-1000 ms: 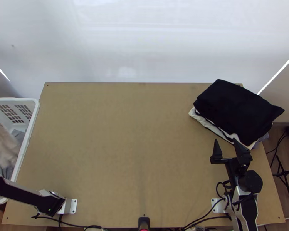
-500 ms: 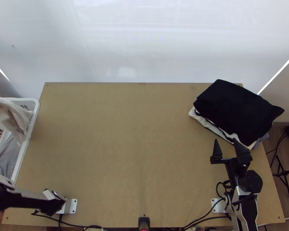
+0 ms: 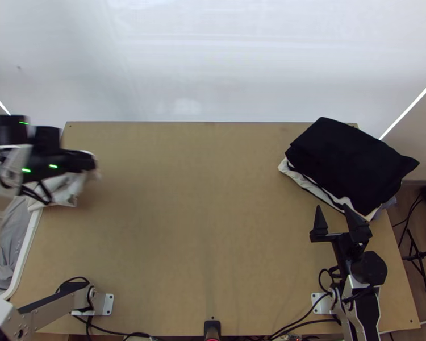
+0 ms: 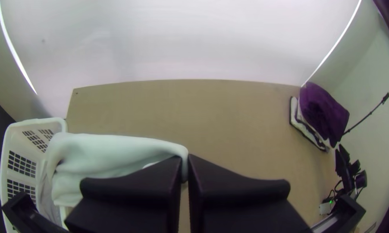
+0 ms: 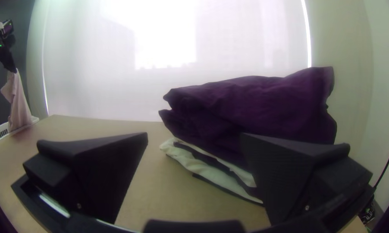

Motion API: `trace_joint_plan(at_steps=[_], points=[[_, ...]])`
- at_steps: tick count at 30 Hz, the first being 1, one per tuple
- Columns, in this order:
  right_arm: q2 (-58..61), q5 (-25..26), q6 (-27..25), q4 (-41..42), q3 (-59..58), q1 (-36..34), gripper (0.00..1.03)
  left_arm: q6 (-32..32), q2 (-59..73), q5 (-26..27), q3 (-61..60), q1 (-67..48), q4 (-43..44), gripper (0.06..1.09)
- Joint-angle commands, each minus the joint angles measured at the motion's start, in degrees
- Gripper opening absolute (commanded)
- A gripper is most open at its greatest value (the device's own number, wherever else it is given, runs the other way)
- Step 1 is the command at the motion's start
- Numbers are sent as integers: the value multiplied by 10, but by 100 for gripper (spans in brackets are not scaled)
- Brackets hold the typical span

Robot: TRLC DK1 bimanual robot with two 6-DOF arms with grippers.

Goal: Fold the t-shirt

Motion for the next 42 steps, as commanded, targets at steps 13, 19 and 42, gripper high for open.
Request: trace_joint_plan(at_steps=[13,19,42], points=[[0,0,0,0,0,0,99,-183,92,-201,-123,-492,143,9],[0,0,0,0,0,0,99,-225,196,-206,-120,-587,210,9],[0,0,0,0,0,0,99,-246,337,-224,49,-561,341,103]])
